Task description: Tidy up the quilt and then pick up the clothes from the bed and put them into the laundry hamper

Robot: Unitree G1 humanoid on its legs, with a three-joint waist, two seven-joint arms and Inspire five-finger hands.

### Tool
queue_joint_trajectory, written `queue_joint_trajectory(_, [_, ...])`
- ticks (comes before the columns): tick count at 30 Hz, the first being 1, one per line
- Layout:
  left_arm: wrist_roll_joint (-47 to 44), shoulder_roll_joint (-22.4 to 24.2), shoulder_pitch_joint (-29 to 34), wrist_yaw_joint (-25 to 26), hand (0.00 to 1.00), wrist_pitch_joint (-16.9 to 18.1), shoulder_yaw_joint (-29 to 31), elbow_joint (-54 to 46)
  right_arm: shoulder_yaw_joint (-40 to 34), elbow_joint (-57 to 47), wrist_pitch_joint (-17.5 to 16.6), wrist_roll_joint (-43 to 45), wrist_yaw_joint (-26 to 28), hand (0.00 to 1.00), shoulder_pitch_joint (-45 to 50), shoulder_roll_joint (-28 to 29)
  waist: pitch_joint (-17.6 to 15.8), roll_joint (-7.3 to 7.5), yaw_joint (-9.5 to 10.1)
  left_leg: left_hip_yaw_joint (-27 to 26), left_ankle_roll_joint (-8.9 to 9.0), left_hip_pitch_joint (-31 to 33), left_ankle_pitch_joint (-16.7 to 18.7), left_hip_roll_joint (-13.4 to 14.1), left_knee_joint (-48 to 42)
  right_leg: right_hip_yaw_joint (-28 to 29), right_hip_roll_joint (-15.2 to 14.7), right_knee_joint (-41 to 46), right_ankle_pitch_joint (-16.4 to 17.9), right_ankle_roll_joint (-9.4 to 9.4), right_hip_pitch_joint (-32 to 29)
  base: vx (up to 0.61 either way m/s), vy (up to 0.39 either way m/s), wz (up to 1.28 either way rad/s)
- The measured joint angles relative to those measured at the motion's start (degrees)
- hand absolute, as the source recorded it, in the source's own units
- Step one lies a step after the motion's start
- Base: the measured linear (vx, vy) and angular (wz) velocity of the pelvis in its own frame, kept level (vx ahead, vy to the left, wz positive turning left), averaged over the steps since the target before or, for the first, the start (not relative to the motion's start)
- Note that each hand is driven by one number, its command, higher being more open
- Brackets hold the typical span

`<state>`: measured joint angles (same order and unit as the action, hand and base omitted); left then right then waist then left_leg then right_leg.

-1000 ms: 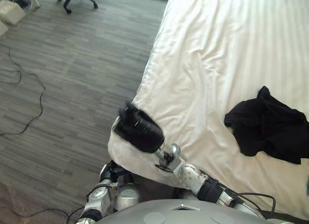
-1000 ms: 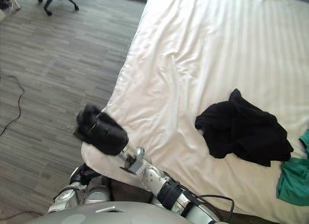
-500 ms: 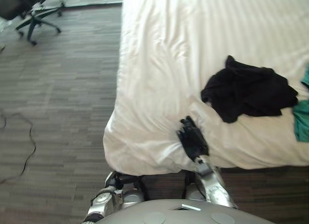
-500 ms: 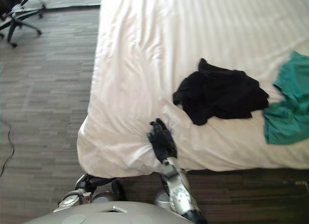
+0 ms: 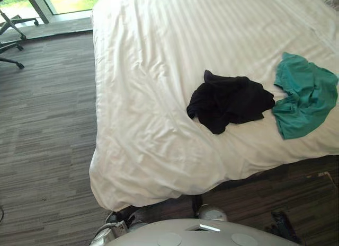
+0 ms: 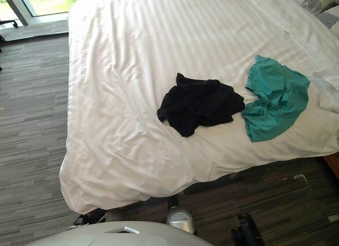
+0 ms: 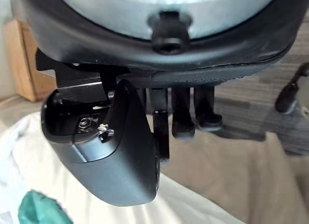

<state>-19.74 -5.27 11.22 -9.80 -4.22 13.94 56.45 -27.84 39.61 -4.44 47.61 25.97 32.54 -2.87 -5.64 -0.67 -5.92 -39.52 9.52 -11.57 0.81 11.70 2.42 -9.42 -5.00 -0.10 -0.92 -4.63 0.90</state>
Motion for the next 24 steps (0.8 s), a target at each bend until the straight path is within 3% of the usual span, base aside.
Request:
queue_joint_trajectory(5, [2.46,1.06,0.74,0.04,1.00,0.00,0.36,-0.25,3.57,2.43,-3.37,-5.11,2.77,1.00,-1.87,6.61,2.91,0.79,1.28,-0.92,-0.11,-0.02,0.16,-0.25,0.83,-2.84,-0.86,3.73,2.47,1.31,-1.70,-0.10,-0.008,-0.02])
queue_joint_trajectory(9, [1.09,0.43,1.31,3.08,1.00,-0.15,-0.87,-0.87,4.70,3.31,-8.49,-9.13,5.92,1.00,-6.00,6.76,2.61,2.34,0.72,-2.26,1.08,-1.33,0.43,-2.25,1.76,-1.00,-2.98,17.96,9.13,1.80,-9.13,-0.04,-0.011,-0.16])
queue_joint_trajectory(11, [-0.05,0.36,0.98,5.37,1.00,-0.85,-2.43,-0.78,4.60,6.97,-8.85,-10.92,5.57,1.00,-10.00,3.93,1.65,1.52,0.09,-1.15,0.92,-2.18,0.30,-1.09,1.16,-1.61,-1.69,14.74,7.90,1.70,-5.94,0.08,-0.005,0.02])
queue_joint_trajectory(16, [0.74,0.02,0.74,5.76,1.00,-0.91,-2.46,-0.67,5.40,7.07,-8.92,-13.60,2.21,1.00,-13.61,2.51,-0.56,1.13,0.49,1.05,1.07,-2.64,2.81,0.19,-3.65,-0.80,-0.42,7.66,4.44,0.72,-0.94,0.04,0.033,-0.05])
queue_joint_trajectory(18, [2.60,-0.50,1.45,5.31,1.00,-0.16,-1.43,-0.76,6.75,8.06,-8.85,-14.81,0.48,1.00,-15.60,2.99,-1.46,1.90,1.35,4.97,0.06,-0.64,5.27,1.37,-11.55,2.81,-0.50,6.64,3.45,0.50,-1.38,-0.04,0.035,-0.81])
queue_joint_trajectory(20, [2.39,0.44,3.67,5.21,1.00,2.23,1.71,-0.86,8.97,8.44,-8.90,-15.95,0.15,1.00,-15.70,3.14,-1.97,2.89,2.95,11.57,-3.52,2.46,7.87,3.31,-23.86,8.71,0.49,7.88,3.56,0.80,-2.88,-0.06,0.014,-1.50])
queue_joint_trajectory(22, [-1.46,3.69,5.34,5.19,1.00,2.01,7.69,-0.71,10.64,9.73,-10.03,-15.97,0.15,1.00,-15.61,2.57,-2.28,1.75,3.48,22.73,-5.93,8.75,9.09,5.06,-38.78,16.14,4.29,9.28,3.53,1.50,-6.20,-0.09,0.047,-1.74])
queue_joint_trajectory(24, [-2.90,5.40,6.04,5.14,1.00,2.56,8.18,-0.60,11.02,11.58,-11.57,-16.63,0.31,1.00,-15.13,2.01,-2.29,-0.26,4.17,28.60,-7.49,11.43,11.56,5.22,-44.50,20.09,6.75,8.96,1.64,2.52,-8.26,-0.10,0.152,-1.65])
